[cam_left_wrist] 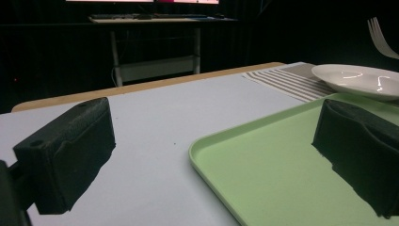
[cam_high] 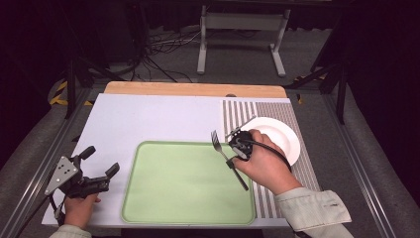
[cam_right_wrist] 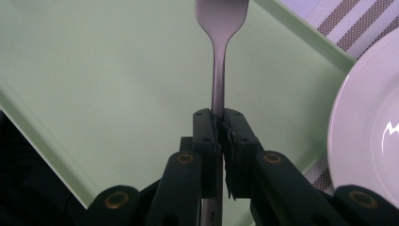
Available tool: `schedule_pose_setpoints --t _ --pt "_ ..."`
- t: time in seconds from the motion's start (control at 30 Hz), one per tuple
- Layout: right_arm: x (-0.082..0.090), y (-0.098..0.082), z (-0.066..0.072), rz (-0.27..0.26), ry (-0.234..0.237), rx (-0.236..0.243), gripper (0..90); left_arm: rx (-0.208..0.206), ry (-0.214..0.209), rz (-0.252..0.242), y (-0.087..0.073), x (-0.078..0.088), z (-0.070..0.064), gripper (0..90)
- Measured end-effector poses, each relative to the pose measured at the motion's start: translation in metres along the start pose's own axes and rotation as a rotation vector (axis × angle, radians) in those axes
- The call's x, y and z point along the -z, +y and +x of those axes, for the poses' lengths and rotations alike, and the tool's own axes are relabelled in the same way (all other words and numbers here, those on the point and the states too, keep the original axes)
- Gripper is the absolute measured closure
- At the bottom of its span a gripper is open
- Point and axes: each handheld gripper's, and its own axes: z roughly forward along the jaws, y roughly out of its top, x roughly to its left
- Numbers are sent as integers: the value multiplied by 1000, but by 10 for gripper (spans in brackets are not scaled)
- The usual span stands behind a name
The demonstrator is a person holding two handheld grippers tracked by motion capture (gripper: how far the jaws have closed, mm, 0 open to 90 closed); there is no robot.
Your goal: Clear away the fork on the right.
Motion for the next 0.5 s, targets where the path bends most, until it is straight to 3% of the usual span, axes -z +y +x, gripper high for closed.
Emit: schedule_pose_setpoints --t 0.5 --pt "-30 2 -1 120 8 -84 851 0 -3 3 0 0 0 3"
